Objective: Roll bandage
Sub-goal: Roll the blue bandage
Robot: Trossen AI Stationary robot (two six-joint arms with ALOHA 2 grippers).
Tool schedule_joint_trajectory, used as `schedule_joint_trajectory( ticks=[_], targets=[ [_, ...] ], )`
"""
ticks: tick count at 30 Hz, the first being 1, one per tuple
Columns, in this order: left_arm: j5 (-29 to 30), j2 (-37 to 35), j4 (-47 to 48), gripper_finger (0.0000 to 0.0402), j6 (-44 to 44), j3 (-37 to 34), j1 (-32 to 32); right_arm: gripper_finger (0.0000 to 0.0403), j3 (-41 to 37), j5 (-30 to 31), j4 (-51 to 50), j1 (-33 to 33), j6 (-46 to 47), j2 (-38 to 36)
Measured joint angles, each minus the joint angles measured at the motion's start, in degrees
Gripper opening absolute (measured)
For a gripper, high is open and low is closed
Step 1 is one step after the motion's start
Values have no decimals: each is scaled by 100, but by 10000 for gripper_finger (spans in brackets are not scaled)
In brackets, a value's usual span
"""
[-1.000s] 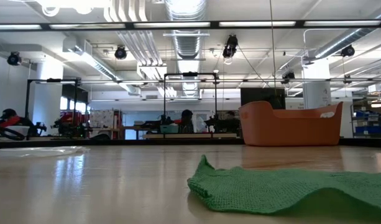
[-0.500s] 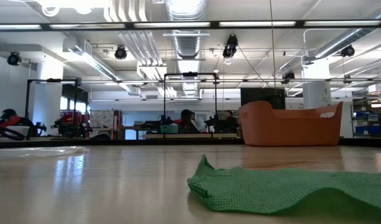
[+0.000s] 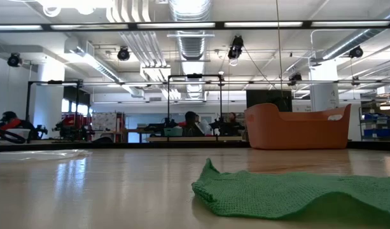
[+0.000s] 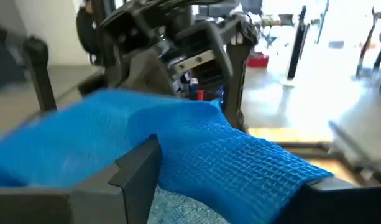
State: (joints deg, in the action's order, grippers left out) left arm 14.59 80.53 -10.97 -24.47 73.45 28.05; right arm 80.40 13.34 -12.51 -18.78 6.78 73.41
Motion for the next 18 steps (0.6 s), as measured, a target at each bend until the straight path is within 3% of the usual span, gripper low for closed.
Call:
schedule_joint_trajectory(
  ticks=[10,18],
  targets=[
    [-50,0,413,4,-33,0,8,254,-17,-1158,-635,220,1278,-10],
    [-155,4,684,4,30,0,28,277,-24,-1185,-1060,593,1611,-335]
  ],
)
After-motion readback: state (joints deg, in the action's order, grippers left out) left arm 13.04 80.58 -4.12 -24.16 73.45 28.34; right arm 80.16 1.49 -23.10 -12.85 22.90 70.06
